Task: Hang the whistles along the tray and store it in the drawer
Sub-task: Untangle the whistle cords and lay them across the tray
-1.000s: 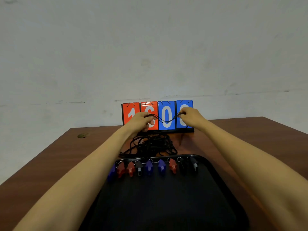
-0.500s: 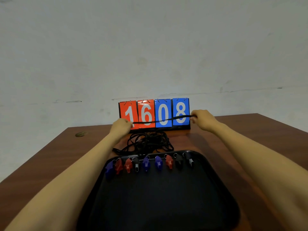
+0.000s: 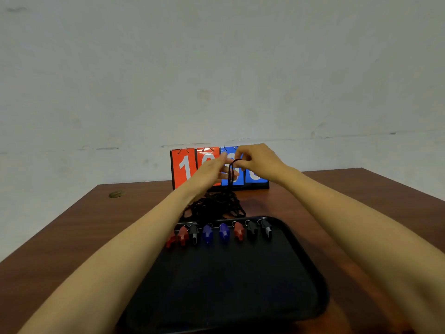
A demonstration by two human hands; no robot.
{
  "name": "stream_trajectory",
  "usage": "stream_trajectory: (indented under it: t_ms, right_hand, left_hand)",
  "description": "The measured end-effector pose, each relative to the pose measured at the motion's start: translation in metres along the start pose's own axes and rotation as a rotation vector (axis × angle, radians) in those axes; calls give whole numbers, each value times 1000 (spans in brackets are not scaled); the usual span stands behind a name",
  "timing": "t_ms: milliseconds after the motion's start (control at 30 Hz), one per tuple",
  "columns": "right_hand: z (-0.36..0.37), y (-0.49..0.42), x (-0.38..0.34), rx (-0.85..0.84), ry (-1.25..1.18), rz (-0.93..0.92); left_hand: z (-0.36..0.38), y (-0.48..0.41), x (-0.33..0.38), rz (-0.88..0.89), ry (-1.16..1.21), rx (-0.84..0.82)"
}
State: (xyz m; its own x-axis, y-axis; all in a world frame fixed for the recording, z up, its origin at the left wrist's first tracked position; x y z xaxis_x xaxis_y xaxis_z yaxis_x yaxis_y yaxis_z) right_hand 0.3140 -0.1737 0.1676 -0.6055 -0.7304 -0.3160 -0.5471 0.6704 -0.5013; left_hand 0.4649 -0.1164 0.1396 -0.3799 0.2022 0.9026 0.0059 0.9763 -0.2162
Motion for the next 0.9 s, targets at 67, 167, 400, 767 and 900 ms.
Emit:
stream_trajectory:
  t_ms: [67,167,400,767,900]
  right_hand:
    - [-1,-2,0,23,19,7]
    - [-3,-2,-1,-18,-9,-18]
    - [-12,8,10,-5,-215,-4]
    - [-32,-6,2,395,150,-54]
    - [-50,-4,-2,577,41,18]
  left_hand:
    - [-2,1,4,-81,152,-53]
    - [-7,0,4,-24,5,-77]
    - [-39,-12,3,72,-63,430]
    - [-71,-10,43,258,-340,570]
    - [-80,0,55,283,-438,573]
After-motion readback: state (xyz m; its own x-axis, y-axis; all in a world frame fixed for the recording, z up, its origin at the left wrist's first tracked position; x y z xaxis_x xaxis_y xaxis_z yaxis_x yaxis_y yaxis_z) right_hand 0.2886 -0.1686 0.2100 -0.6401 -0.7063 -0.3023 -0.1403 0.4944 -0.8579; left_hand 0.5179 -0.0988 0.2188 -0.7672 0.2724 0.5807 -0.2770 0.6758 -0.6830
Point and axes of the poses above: each hand's wrist, its own y-axis away from the middle knuckle, its own z-axis out of the palm, x = y × z, the point moved 1 cm from there along -y, towards the middle knuckle, and after that the axes turned 3 degrees about -z, right-handed, at the moved point
